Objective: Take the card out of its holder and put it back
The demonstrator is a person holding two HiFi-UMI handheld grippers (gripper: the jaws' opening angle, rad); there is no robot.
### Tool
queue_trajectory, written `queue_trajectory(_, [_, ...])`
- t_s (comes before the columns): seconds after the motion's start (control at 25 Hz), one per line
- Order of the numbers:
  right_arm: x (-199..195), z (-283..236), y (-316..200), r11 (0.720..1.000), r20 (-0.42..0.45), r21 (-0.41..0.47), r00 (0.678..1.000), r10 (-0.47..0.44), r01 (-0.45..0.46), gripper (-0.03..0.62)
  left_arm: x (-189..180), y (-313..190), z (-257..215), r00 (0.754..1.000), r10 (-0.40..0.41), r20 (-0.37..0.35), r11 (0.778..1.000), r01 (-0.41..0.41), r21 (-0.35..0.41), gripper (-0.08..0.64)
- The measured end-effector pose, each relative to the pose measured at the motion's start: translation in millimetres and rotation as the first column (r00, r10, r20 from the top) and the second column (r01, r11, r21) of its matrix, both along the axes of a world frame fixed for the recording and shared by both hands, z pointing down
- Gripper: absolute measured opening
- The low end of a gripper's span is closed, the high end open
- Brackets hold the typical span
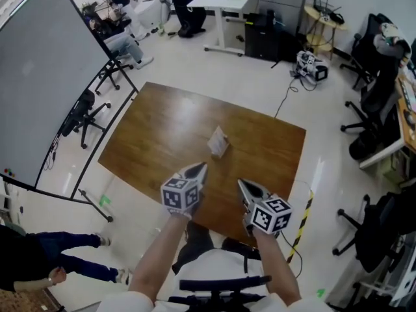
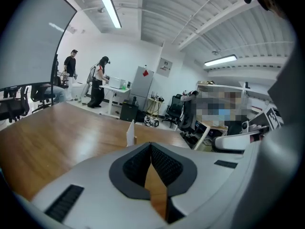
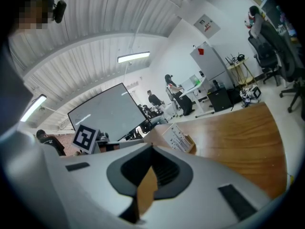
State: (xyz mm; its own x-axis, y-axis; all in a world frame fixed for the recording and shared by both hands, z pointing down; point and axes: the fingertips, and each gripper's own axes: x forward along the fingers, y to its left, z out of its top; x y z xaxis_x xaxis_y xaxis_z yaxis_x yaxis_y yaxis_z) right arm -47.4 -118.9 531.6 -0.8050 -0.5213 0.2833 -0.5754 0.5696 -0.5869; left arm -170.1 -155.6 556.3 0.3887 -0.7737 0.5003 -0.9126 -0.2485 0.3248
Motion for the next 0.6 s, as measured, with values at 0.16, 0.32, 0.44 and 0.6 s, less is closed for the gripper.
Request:
queue_trajectory(0.16, [-11,3,-17,1.000,0.002,-0.011,1.000,0.025,-0.025,0.008,-10,-33,16,1.000,0.017,0.025,0.999,-0.016,-0.030,0.098])
queue_trajectory(0.32, [-23,8,-26,0.999,-0.009,-0.018,0.999,0.039,-0.039,0.008,-17,-63,33,0.996,0.036,0.081,0.998,-0.032,-0.057,0.207])
queue_trajectory(0.44, [-26,11,-36,0.999,-0.021,-0.017,0.999,0.046,-0.046,0.008,-15,-86,45,0.993,0.049,0.104,0.997,-0.042,-0.071,0.244])
queue_trajectory(0.6, [-30,16,-51,0.998,-0.029,-0.020,0.998,0.061,-0.062,0.008,-11,-108,61,0.991,0.079,0.105,0.993,-0.069,-0.097,0.244])
